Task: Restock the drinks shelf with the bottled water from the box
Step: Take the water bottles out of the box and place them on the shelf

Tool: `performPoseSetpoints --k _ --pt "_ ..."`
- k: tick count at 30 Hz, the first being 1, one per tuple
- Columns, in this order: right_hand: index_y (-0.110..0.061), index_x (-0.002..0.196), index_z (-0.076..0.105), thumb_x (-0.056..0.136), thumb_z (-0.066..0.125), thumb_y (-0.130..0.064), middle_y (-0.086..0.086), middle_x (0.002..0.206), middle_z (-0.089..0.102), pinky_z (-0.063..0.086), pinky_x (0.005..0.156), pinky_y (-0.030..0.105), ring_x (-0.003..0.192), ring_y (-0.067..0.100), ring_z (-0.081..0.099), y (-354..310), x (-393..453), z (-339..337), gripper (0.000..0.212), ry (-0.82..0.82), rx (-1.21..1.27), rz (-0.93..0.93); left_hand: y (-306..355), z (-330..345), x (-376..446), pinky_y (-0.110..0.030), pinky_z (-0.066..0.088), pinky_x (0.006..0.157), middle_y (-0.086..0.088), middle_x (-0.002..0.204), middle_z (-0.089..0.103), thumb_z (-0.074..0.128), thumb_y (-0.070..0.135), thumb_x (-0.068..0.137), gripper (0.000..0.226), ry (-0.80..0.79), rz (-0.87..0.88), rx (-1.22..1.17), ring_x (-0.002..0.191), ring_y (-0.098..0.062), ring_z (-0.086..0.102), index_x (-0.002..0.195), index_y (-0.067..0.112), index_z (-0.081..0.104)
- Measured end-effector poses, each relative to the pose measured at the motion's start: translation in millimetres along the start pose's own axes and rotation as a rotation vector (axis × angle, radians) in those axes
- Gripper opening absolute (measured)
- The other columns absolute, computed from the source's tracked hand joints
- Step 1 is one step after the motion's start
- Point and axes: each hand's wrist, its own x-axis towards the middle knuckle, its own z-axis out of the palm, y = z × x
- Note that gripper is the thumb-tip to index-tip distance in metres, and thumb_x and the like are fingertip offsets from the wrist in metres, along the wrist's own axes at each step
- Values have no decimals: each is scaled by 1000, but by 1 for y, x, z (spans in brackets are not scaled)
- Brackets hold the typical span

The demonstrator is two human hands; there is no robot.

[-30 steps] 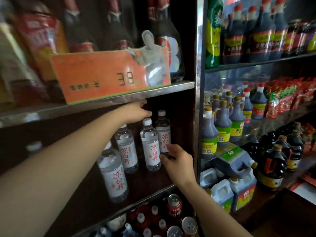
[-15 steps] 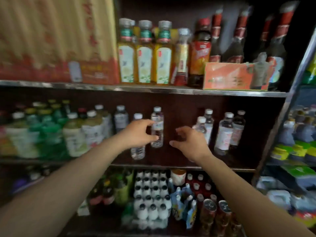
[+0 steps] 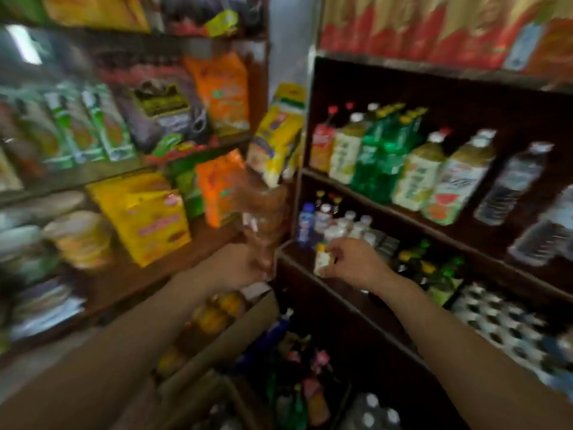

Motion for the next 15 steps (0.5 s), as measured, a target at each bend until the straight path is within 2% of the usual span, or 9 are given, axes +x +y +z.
performPoseSetpoints --k 2,4,6,10,13,15 --pt "-18 121 62 77 75 -38 2 114 63 47 88 27 109 22 59 -28 15 53 50 -144 -30 -41 -62 21 -29 -26 40 94 -14 129 58 49 45 82 47 -83 -143 -20 120 -27 55 113 12 64" --pt "-18 122 59 80 73 -36 2 121 61 50 93 37 109 22 59 -53 24 106 47 -296 -49 -78 -122 51 -55 -26 42 95 -9 131 57 51 46 85 41 -72 -293 -29 120 -23 54 118 24 59" --pt "-20 128 56 85 69 -34 2 127 58 50 94 39 111 22 58 -71 31 160 47 -434 -76 -102 -166 84 -78 -31 43 98 -6 133 55 53 43 89 47 -78 -459 -24 121 -24 53 131 22 52" --pt "-19 135 50 90 64 -32 1 130 56 52 89 36 111 21 58 -88 39 263 49 -656 -187 -204 -221 161 -107 -32 34 108 -6 141 47 50 36 94 50 -177 -693 -70 128 -25 46 138 15 45" --pt "-19 134 49 92 62 -30 0 129 55 53 86 34 108 20 59 -84 44 337 46 -765 -260 -245 -251 225 -115 -30 42 102 -4 136 51 60 39 85 56 -225 -791 -146 120 -22 52 136 21 45" --pt "-18 130 52 92 61 -28 1 126 56 53 86 35 106 21 59 -73 47 388 40 -832 -290 -241 -267 270 -114 -28 40 101 -7 137 51 62 32 87 55 -306 -826 -269 123 -22 50 137 16 46"
